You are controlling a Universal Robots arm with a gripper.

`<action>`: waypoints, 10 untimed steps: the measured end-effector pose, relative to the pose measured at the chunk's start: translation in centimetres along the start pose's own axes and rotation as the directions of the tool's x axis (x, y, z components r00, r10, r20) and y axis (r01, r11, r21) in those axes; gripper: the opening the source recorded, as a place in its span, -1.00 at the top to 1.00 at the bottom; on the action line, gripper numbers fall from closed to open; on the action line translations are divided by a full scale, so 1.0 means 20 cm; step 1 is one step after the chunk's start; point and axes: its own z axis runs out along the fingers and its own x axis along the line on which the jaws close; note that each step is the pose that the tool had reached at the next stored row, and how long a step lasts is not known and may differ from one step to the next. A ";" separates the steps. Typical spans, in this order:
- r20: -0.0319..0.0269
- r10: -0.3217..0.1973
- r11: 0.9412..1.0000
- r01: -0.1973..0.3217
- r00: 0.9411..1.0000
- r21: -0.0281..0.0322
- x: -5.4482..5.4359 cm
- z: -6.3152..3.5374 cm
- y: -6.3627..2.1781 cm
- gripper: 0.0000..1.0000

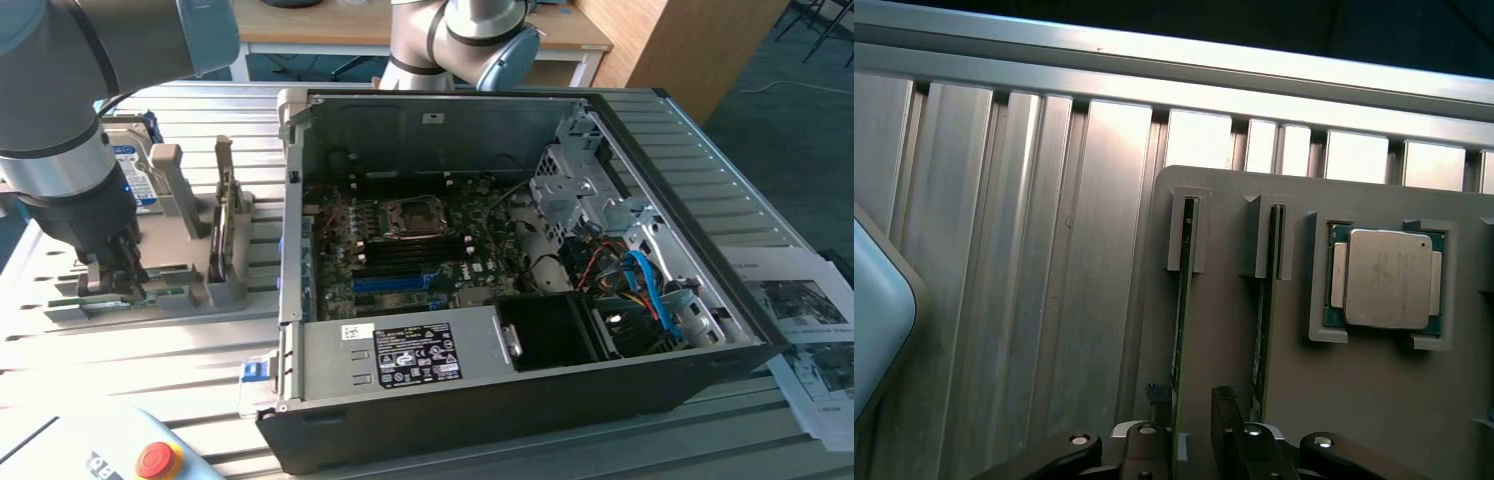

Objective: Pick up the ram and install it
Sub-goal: 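Pick up the ram and move it above insertion slot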

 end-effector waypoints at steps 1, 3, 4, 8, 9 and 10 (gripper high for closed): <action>0.000 0.000 1.000 0.000 1.000 0.000 0.00 0.000 0.000 0.40; 0.000 0.000 1.000 0.000 1.000 0.000 0.00 0.000 0.000 0.40; 0.000 0.000 1.000 0.000 1.000 0.000 0.00 0.000 0.000 0.40; 0.000 0.000 1.000 0.000 1.000 0.000 0.00 0.000 0.000 0.40; 0.000 0.000 1.000 0.000 1.000 0.000 0.00 0.000 0.000 0.40; 0.000 0.000 1.000 0.000 1.000 0.000 0.00 0.000 0.000 0.40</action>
